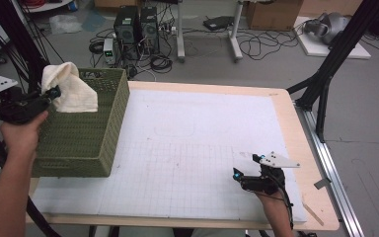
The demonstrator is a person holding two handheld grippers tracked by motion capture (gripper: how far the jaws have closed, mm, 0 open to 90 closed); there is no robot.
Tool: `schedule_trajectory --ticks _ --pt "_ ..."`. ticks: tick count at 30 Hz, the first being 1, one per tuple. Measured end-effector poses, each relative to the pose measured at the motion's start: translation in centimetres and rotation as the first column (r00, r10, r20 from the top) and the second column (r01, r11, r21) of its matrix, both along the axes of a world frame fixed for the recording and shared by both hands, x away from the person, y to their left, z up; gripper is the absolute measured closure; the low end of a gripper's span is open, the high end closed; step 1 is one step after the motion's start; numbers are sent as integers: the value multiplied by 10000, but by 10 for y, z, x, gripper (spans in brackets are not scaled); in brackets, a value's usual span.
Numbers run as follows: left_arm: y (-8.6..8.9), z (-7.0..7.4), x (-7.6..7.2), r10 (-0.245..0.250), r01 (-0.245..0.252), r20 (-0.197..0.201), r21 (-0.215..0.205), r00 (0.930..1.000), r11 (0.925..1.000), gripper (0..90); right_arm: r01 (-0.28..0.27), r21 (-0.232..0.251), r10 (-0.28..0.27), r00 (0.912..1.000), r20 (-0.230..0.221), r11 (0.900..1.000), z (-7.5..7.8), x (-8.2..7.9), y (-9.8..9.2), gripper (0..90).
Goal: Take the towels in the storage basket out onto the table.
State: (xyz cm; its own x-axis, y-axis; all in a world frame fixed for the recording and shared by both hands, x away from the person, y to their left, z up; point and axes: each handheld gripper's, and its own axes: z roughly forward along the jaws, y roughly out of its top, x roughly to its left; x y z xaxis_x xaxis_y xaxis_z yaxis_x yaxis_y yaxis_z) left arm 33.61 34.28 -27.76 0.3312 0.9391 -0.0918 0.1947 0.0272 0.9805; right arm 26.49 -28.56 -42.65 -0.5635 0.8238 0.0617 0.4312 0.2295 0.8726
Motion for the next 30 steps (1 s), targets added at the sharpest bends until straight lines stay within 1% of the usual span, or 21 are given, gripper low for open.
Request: schedule_trajectory --ticks 1,4,7,9,10,13,14,16,20,23,26,28,30 --pt "-2 3 -3 -73 72 153 85 9999 9999 790 2 -22 -2 10000 15 10000 0 0 -1 102" --pt "-7 10 -11 -268 261 595 136 9979 9996 790 74 -19 -74 10000 9 10000 1 -1 -2 102" --pt "-12 18 -18 -522 520 930 43 9943 9986 790 125 -27 -125 9999 20 9999 1 -1 -3 102" --pt "-16 22 -22 -669 666 1135 59 9913 9978 790 125 -20 -125 9999 56 9999 1 -2 -3 102" --pt "-19 25 -24 -843 855 1287 -34 9881 9963 790 116 -76 -115 9999 113 9999 1 -2 -3 102" --pt "-29 30 -30 -1205 1254 1737 -174 9774 9920 790 160 -5 -160 9998 88 9999 2 -2 -2 102" --pt "-32 31 -32 -1368 1436 1868 -234 9728 9894 790 144 12 -144 9998 112 9999 1 -2 -1 102" --pt "-40 34 -35 -1689 1789 2007 -326 9650 9833 790 119 -15 -119 9999 93 9999 2 -2 -1 102" --pt "-59 38 -39 -2430 2575 2199 -392 9448 9655 790 123 23 -123 9998 147 9999 2 -2 -1 102" --pt "-75 39 -41 -2999 3127 2186 -257 9286 9495 790 137 34 -138 9998 161 9999 2 -2 -2 102" --pt "-93 36 -42 -3626 3741 2078 -176 9085 9272 789 136 39 -137 9996 235 9999 3 -3 -2 102" --pt "-106 32 -43 -4105 4197 1973 -50 8902 9077 788 166 71 -168 9996 226 9998 3 -3 -2 102" --pt "-119 27 -43 -4499 4558 1839 115 8739 8900 787 160 45 -161 9996 246 9999 3 -3 -3 102"
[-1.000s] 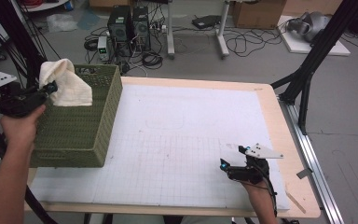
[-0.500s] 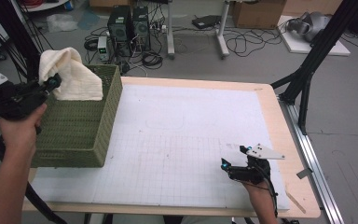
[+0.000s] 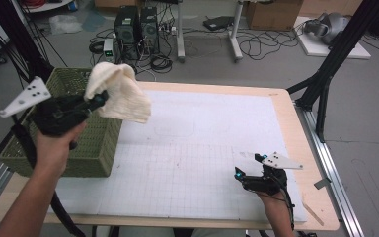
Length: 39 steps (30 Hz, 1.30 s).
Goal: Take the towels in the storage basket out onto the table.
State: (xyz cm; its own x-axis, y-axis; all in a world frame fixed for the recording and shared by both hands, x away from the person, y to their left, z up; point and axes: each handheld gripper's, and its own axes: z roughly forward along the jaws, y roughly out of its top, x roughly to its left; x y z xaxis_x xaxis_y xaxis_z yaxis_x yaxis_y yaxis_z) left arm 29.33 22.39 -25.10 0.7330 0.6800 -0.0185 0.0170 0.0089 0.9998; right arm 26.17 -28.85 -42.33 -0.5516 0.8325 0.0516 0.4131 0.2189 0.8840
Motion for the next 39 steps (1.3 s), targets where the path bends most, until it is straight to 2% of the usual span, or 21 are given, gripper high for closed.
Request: schedule_trajectory --ticks 4,9,13,16,19,22,24,25,26,30,32,34,35,36,37,38,39 --pt "-24 -12 2 -771 777 -207 299 9968 9965 787 3 21 -3 10000 -21 10000 0 0 0 102" --pt "-53 -33 5 -1425 1476 -705 740 9873 9863 786 -26 -56 26 10000 -11 10000 0 0 1 102" --pt "-75 -54 13 -1613 1772 -1311 1204 9782 9768 785 -30 -93 31 10000 13 10000 0 0 -1 102" --pt "-91 -69 18 -1646 1901 -1770 1383 9703 9720 781 -16 -65 16 10000 26 10000 0 -1 -2 102" --pt "-108 -80 22 -1808 2171 -2014 1754 9627 9603 779 -71 -107 71 10000 -65 9999 0 0 -3 102" --pt "-125 -91 28 -1936 2425 -2364 1995 9522 9494 776 -106 -111 105 9999 -112 9999 -1 0 -2 102" --pt "-136 -99 33 -1936 2585 -2690 2318 9435 9378 776 -122 -163 120 9999 -92 9998 0 1 -2 102" --pt "-141 -104 35 -1945 2670 -2771 2542 9409 9296 776 -109 -157 108 9999 -108 9998 0 0 -2 102" --pt "-147 -109 37 -1936 2725 -2906 2617 9371 9259 775 -79 -165 77 9999 -87 9998 0 0 -2 102" --pt "-170 -127 43 -1961 2975 -3394 2787 9200 9131 766 -27 -137 26 10000 -64 9999 0 0 -4 102" --pt "-181 -135 45 -1983 3018 -3481 2742 9162 9131 759 31 -108 -32 10000 -76 9999 0 0 -5 102" --pt "-192 -143 48 -1924 3039 -3613 2830 9124 9097 747 83 -117 -84 9999 -81 9999 0 0 -7 102" --pt "-198 -147 50 -1874 3064 -3767 2864 9072 9078 738 109 -90 -110 9999 -114 9999 -1 0 -8 102" --pt "-203 -152 53 -1823 3114 -3995 2869 8984 9059 703 187 -148 -189 9997 -121 9997 -1 1 -9 102" --pt "-206 -158 56 -1779 3197 -4268 2880 8867 9027 703 187 -148 -189 9997 -121 9997 -1 1 -9 102" --pt "-210 -163 58 -1725 3239 -4521 2825 8751 9029 676 194 -155 -196 9997 -141 9997 -1 1 -10 102" --pt "-212 -167 60 -1670 3238 -4669 2790 8684 9040 634 208 -154 -211 9996 -181 9997 -1 1 -10 102"
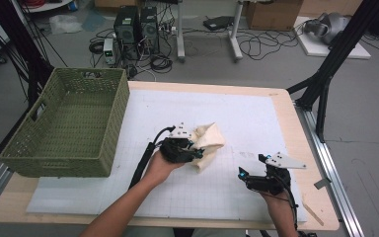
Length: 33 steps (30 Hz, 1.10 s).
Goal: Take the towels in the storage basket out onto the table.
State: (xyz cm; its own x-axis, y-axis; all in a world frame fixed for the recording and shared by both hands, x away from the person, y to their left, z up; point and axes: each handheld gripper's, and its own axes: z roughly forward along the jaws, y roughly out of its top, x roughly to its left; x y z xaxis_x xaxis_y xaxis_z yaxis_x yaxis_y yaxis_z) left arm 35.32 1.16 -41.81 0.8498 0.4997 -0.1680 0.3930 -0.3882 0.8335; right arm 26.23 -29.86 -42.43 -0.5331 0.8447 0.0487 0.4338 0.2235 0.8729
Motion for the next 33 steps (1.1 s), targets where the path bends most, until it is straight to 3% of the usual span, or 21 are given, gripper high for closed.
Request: schedule_trajectory --ticks 2,7,10,14,17,19,24,26,30,33 --pt "-3 -5 1 236 -239 -327 -85 9992 9997 485 21 -25 -21 10000 3 10000 0 0 -1 102" --pt "13 9 -4 690 -653 325 -1031 9971 9925 366 19 -25 -19 10000 -32 10000 -1 0 -3 102" --pt "33 23 -9 947 -802 842 -1612 9919 9837 358 26 -1 -26 10000 -29 10000 -1 0 -3 102" --pt "63 26 -18 1407 -1157 1235 -1905 9823 9748 341 -142 51 141 9998 118 9999 1 -1 -2 102" --pt "81 20 -26 1768 -1534 1139 -1891 9776 9699 246 -187 28 187 9997 167 9998 0 -1 1 102" --pt "92 16 -30 1795 -1579 1161 -1748 9769 9719 175 -203 75 202 9998 64 9998 0 -1 3 102" --pt "110 6 -35 2225 -1981 1017 -2076 9696 9580 179 -334 -82 335 9994 39 9994 -1 0 9 102" --pt "110 5 -35 2311 -2087 994 -1955 9678 9582 180 -392 -175 393 9992 79 9991 -2 1 10 102" --pt "111 5 -35 2280 -2027 1341 -1788 9644 9628 181 -415 -324 416 9991 22 9986 -2 1 11 102" --pt "117 2 -38 2278 -1984 1409 -1961 9634 9603 182 -220 -317 218 9997 -77 9993 -3 2 11 102"
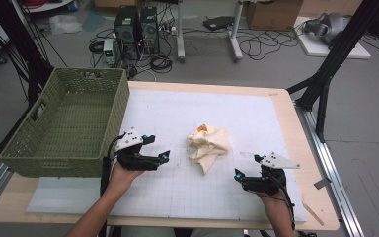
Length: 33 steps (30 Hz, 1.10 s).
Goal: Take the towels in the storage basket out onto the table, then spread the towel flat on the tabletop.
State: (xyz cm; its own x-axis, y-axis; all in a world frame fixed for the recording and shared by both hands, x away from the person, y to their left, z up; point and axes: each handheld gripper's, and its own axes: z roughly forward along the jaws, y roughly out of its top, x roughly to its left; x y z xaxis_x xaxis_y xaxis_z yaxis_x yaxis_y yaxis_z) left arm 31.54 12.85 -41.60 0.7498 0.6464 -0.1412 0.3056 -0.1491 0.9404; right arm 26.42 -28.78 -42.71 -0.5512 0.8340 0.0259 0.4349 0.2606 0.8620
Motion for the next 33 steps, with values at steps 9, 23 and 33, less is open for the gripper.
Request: schedule_trajectory --ticks 9,23,33 --pt "10 -5 -3 408 -408 32 -109 9992 9991 181 31 52 -31 9999 -125 10000 -2 9 4 102" --pt "18 0 -4 747 -735 254 -456 9969 9963 183 -32 -238 29 9999 -136 9997 -3 9 11 102" --pt "18 0 -2 758 -742 178 -797 9970 9941 192 9 -186 -12 9999 -131 9998 -3 9 11 102"
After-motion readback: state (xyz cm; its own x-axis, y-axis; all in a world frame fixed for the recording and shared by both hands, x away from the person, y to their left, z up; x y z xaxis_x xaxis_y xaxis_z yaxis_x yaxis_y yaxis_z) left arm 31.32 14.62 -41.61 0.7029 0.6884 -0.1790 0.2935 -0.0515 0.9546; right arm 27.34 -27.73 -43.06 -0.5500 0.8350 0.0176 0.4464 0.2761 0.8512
